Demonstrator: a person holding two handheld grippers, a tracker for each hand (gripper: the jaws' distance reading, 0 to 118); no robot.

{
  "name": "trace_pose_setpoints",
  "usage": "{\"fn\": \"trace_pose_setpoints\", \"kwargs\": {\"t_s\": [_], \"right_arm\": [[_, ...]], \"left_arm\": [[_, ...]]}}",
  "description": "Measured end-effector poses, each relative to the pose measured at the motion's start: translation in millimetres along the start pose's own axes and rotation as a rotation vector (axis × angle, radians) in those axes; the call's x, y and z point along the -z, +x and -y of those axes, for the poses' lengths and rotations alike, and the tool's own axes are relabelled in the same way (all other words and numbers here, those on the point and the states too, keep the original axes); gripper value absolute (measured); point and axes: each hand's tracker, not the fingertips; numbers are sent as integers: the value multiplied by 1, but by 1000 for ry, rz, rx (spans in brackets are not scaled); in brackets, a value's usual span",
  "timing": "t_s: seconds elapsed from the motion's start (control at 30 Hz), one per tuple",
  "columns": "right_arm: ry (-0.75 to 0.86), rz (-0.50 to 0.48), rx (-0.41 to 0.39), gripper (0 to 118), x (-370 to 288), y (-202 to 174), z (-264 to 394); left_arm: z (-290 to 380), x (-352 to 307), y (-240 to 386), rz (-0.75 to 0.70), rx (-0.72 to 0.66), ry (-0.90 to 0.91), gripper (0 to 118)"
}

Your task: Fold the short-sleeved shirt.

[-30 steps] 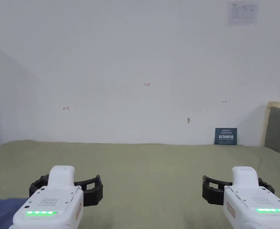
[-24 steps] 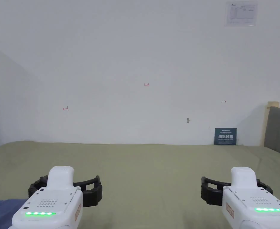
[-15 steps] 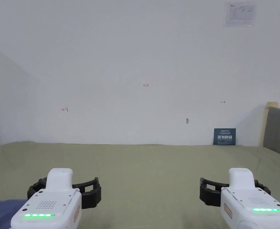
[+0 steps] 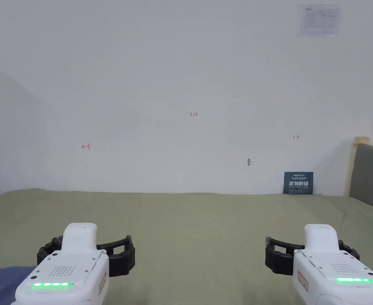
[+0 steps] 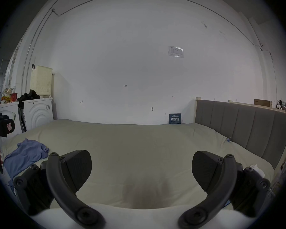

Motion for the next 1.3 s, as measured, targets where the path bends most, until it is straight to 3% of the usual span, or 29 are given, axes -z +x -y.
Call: {"fn": "trace_pose_setpoints", "kwargs": {"t_s": [1.3], "right_arm": [[-1, 10, 8, 118, -5, 3, -4]], "left_arm": [[-4, -8, -3, -8, -10, 10, 118]]}}
